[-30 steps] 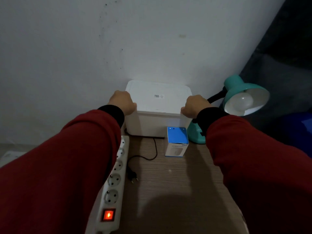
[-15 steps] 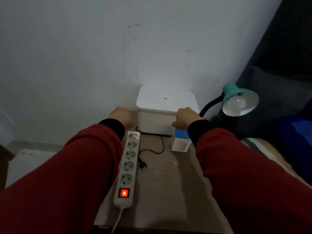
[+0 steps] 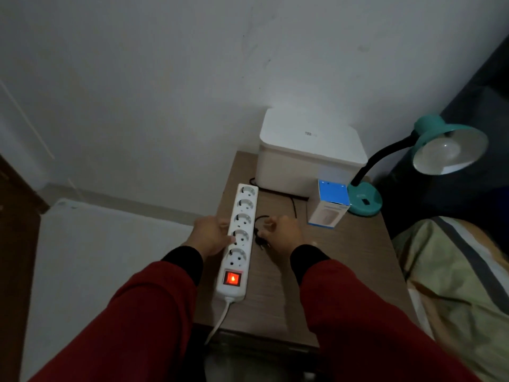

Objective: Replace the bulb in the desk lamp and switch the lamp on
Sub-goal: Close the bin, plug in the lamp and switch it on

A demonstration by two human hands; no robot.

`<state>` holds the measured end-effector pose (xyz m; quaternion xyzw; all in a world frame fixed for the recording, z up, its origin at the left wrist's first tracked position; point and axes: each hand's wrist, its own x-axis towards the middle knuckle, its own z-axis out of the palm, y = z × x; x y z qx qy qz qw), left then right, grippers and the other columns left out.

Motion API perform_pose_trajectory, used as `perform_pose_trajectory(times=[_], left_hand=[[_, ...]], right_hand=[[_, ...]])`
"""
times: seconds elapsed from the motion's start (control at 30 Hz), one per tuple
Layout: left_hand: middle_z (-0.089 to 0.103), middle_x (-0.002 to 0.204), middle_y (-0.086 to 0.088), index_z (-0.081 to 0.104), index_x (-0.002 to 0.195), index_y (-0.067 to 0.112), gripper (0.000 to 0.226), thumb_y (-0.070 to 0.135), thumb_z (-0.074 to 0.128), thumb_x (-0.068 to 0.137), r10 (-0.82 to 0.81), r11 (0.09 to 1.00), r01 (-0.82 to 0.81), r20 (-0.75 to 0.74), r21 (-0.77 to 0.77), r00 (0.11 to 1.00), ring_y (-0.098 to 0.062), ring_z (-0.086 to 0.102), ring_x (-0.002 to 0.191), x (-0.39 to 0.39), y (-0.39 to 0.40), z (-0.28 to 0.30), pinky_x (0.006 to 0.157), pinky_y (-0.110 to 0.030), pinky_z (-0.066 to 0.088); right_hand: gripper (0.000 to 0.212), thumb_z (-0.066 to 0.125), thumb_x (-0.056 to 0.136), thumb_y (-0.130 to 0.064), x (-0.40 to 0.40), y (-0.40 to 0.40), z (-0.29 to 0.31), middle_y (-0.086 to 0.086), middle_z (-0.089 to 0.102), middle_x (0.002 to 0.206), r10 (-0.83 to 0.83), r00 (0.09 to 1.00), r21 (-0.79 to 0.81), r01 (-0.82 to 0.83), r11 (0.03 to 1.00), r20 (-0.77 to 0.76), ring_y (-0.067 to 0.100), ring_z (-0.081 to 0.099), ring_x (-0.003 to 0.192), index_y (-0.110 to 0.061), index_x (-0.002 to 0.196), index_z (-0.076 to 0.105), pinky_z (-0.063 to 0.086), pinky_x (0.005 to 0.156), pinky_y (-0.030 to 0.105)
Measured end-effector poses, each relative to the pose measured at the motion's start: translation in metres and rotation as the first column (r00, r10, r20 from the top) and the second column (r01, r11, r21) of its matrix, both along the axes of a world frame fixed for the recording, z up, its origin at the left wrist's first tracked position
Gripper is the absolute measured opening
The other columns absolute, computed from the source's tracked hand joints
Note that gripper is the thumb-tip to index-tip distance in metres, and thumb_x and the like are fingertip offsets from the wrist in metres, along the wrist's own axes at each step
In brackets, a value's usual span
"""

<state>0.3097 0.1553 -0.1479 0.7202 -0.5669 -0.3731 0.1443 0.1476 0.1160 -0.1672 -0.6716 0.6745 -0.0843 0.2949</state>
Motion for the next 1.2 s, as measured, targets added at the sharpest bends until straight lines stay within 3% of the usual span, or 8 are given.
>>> perform_pose_trajectory(times=[0.07,0.4,0.63,0.8,0.87,0.97,1.1,1.2], left_hand=[[0.064,0.126,-0.010,0.056,0.130,0.011,0.046,0.009,0.066,0.085,0.074,0.997,-0.075,-0.131,-0.004,0.989,-0.017,0.058,0.119,0.001,0.006,-0.003,0.078,-0.003,0.032],[0.066,0.122,-0.010,0.055,0.131,0.013,0.048,0.011,0.067,0.084,0.174,0.983,-0.184,-0.220,-0.027,0.960,-0.018,0.059,0.115,0.000,0.012,-0.010,0.084,-0.013,0.033],[0.065,0.124,-0.011,0.052,0.133,0.013,0.047,0.009,0.062,0.088,0.155,0.983,-0.174,-0.225,-0.064,0.962,-0.020,0.058,0.117,-0.008,0.027,-0.003,0.076,-0.006,0.031],[0.067,0.121,-0.008,0.048,0.136,0.017,0.053,0.009,0.064,0.086,0.130,0.988,-0.145,-0.227,-0.050,0.965,-0.019,0.058,0.117,-0.003,0.040,-0.002,0.090,-0.018,0.036],[0.068,0.120,-0.008,0.048,0.136,0.017,0.053,0.008,0.064,0.086,0.132,0.986,-0.151,-0.233,-0.065,0.963,-0.019,0.058,0.117,-0.003,0.044,-0.003,0.090,-0.017,0.036],[0.068,0.119,-0.008,0.053,0.132,0.017,0.049,0.009,0.065,0.086,0.169,0.977,-0.196,-0.256,-0.085,0.952,-0.019,0.060,0.115,-0.004,0.049,-0.010,0.088,-0.017,0.037],[0.066,0.122,-0.009,0.055,0.131,0.016,0.045,0.009,0.062,0.087,0.185,0.970,-0.220,-0.275,-0.103,0.944,-0.020,0.060,0.115,-0.006,0.050,-0.013,0.097,-0.023,0.041],[0.065,0.123,-0.011,0.053,0.133,0.016,0.046,0.009,0.062,0.088,0.190,0.970,-0.226,-0.297,-0.089,0.936,-0.022,0.060,0.114,-0.005,0.049,-0.013,0.096,-0.026,0.044]], right_hand=[[0.047,0.068,0.084,-0.026,0.005,0.000,-0.008,0.010,0.063,0.128,-0.013,1.000,0.011,0.013,1.000,0.014,0.022,0.058,0.117,-0.007,0.126,0.059,0.046,0.099,0.031],[0.032,0.065,0.083,-0.018,0.010,0.008,-0.018,0.012,0.068,0.117,-0.044,0.999,-0.132,0.043,0.990,-0.012,0.025,0.062,0.107,-0.007,0.113,0.063,0.050,0.090,0.031],[0.063,0.066,0.081,-0.008,-0.009,0.022,-0.007,0.006,0.061,0.131,-0.121,0.991,-0.025,0.122,0.992,0.064,0.020,0.059,0.117,-0.021,0.139,0.045,0.048,0.101,0.030],[0.066,0.056,0.086,-0.005,-0.007,0.033,0.006,0.002,0.059,0.079,-0.093,0.939,-0.106,0.134,0.985,0.330,0.020,0.057,0.073,-0.040,0.140,0.039,0.057,0.080,0.046],[0.068,0.052,0.087,0.000,-0.001,0.037,0.013,0.002,0.056,0.082,-0.058,0.920,-0.139,0.121,0.983,0.389,0.017,0.054,0.068,-0.041,0.139,0.040,0.057,0.068,0.036],[0.058,0.054,0.088,0.005,0.008,0.044,0.020,0.000,0.053,0.088,-0.036,0.888,-0.180,0.132,0.975,0.459,0.003,0.052,0.063,-0.028,0.136,0.050,0.043,0.048,0.003],[0.036,0.065,0.083,-0.001,0.023,0.047,0.016,0.004,0.062,0.093,-0.058,0.915,-0.265,0.175,0.948,0.399,-0.004,0.051,0.065,-0.011,0.118,0.065,0.040,0.049,-0.003],[0.026,0.068,0.082,-0.006,0.031,0.047,0.012,0.007,0.068,0.094,-0.061,0.951,-0.301,0.156,0.941,0.304,0.006,0.055,0.074,-0.008,0.107,0.068,0.036,0.056,0.002]])
